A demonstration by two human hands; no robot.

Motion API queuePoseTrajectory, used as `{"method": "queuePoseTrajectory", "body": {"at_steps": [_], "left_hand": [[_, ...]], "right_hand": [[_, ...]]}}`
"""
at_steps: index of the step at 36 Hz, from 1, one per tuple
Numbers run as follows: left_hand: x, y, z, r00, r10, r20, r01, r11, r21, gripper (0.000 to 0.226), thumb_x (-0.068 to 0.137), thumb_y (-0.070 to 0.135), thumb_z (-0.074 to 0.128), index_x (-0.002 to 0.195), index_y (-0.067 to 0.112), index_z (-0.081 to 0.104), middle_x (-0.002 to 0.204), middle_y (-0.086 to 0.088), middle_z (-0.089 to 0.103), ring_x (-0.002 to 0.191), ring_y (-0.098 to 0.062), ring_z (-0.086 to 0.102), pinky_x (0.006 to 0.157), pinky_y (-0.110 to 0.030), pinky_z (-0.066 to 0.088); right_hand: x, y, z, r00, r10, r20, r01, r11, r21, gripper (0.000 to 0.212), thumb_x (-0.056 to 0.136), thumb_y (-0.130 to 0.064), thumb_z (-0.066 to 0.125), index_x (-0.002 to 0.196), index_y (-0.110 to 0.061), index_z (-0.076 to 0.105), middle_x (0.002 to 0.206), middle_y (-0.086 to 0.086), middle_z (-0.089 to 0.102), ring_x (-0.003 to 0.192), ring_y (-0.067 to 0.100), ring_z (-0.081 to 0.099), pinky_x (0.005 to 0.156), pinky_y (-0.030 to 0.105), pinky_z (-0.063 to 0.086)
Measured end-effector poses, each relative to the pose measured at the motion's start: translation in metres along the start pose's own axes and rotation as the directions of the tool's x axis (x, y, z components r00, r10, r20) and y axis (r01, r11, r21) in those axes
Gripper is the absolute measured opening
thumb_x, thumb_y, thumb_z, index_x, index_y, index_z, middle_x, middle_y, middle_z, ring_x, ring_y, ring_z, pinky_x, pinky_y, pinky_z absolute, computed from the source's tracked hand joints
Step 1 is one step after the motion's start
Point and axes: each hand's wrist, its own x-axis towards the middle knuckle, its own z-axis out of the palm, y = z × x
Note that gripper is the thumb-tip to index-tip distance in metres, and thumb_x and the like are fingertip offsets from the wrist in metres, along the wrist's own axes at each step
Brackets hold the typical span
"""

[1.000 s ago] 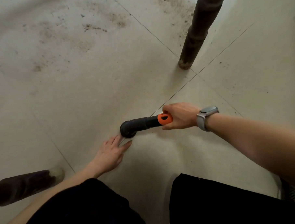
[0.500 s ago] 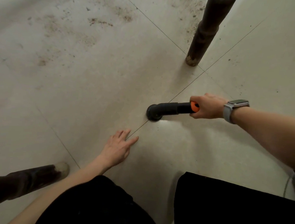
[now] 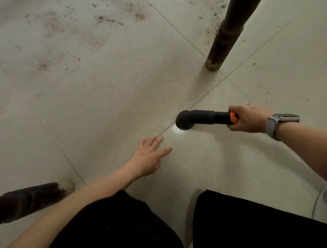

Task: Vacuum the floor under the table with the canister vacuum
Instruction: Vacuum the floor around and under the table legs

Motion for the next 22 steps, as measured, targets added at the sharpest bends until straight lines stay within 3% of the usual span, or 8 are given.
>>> {"method": "queuePoseTrajectory", "body": {"at_steps": [6,22], "left_hand": [[0.015,0.013,0.004,0.996,-0.093,0.004,0.093,0.996,0.000,0.058,0.095,0.034,0.039,0.149,0.041,0.018,0.156,-0.010,0.013,0.138,-0.031,0.020,0.108,-0.042,0.022],[0.013,0.016,0.005,0.991,-0.134,0.020,0.134,0.991,-0.023,0.059,0.096,0.033,0.039,0.149,0.042,0.017,0.158,-0.008,0.010,0.141,-0.030,0.015,0.111,-0.043,0.019]], "right_hand": [[-0.003,-0.002,-0.001,1.000,-0.014,-0.012,0.014,1.000,-0.012,0.017,0.084,-0.030,0.063,0.090,-0.024,0.048,0.068,-0.001,0.053,0.056,0.012,0.047,0.048,0.023,0.031],[0.001,0.002,0.001,1.000,-0.010,0.007,0.010,1.000,-0.007,0.021,0.084,-0.033,0.065,0.097,-0.024,0.052,0.071,0.000,0.055,0.061,0.016,0.053,0.052,0.025,0.041]]}}
